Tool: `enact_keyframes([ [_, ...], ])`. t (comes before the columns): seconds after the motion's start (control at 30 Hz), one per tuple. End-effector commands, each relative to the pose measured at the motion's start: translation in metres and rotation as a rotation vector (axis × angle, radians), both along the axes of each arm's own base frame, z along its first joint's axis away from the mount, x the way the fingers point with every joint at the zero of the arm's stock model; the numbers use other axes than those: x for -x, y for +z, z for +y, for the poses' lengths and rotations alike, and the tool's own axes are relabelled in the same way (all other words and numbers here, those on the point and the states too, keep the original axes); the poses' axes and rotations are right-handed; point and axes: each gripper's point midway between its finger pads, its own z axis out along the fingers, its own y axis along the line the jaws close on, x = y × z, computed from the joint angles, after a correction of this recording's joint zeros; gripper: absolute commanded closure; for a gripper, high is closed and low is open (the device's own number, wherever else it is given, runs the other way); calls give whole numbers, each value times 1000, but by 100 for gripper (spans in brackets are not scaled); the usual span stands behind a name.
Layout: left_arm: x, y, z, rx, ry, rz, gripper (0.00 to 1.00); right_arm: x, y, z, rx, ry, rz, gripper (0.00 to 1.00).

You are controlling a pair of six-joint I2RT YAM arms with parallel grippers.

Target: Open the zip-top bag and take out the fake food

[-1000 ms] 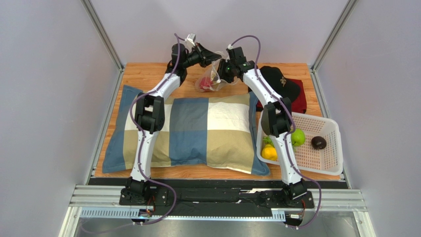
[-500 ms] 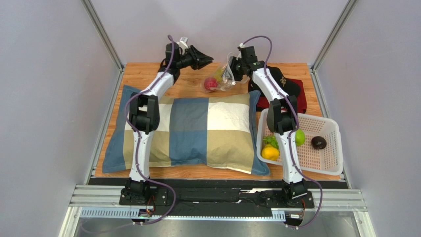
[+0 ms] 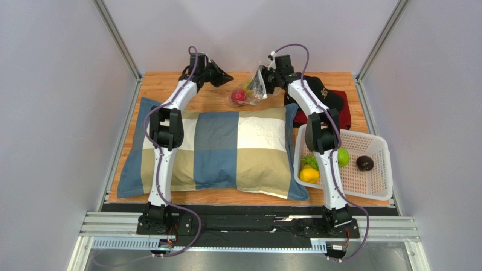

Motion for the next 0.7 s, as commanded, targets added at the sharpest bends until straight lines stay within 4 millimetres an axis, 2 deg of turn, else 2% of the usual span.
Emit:
enact_keyframes([
  [0.0, -7, -27, -14, -65, 32, 48, 100, -3, 10, 14, -47, 48, -48, 39],
  [0.13, -10, -60, -11, -105, 82, 130, 100, -1, 6, 21, -54, 67, -45, 38],
  [0.3, 9, -90, -22, -135, 81, 235, 100, 2, -6, 27, -53, 80, -24, 33],
  [0.47, 20, -106, -37, -102, 57, 272, 100, 7, -25, 35, -45, 82, 17, 30],
  [0.67, 22, -108, -42, -76, 43, 282, 100, 12, -49, 40, -55, 79, 73, 25],
])
